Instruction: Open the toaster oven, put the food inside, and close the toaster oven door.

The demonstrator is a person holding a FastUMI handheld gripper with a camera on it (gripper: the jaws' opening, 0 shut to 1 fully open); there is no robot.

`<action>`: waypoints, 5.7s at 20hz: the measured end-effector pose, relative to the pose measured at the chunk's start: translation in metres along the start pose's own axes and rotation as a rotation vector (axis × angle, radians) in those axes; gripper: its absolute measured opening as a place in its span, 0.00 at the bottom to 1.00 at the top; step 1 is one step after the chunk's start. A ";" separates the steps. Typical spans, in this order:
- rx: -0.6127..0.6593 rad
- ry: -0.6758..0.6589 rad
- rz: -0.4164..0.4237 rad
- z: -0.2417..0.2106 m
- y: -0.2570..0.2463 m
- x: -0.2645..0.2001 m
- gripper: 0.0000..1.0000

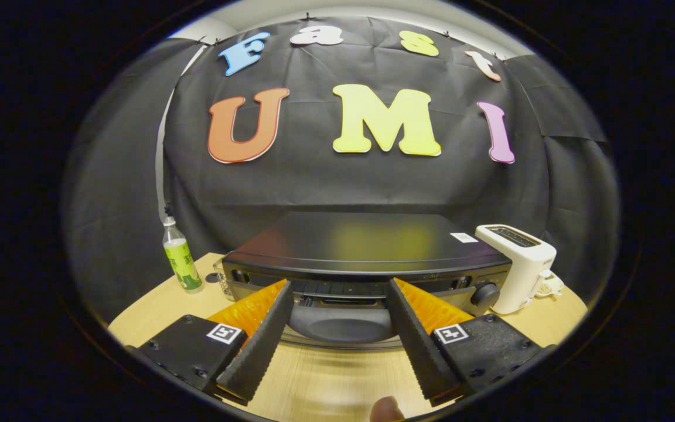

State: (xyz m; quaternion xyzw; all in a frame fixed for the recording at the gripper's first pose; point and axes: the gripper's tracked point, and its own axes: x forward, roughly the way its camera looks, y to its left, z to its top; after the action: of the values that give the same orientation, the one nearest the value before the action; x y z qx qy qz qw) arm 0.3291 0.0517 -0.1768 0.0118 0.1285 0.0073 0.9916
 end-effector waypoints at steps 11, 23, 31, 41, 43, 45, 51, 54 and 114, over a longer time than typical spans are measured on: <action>-0.050 0.168 0.058 -0.050 0.000 -0.053 1.00; -0.017 0.258 0.073 -0.083 -0.003 -0.068 0.99; 0.054 0.371 0.112 -0.112 -0.006 -0.080 0.91; 0.084 0.498 0.112 -0.151 -0.004 -0.080 0.92; 0.082 0.492 0.105 -0.152 -0.004 -0.080 0.92; 0.074 0.478 0.102 -0.150 -0.003 -0.081 0.92; -0.026 0.318 0.092 -0.093 -0.002 -0.100 0.92; -0.032 0.200 0.118 -0.057 0.006 -0.136 0.94; 0.633 0.098 0.302 -0.053 0.022 -0.101 0.70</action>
State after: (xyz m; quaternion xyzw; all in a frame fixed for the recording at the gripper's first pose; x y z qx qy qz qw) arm 0.2177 0.0731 -0.2020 0.3369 0.1687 0.1145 0.9192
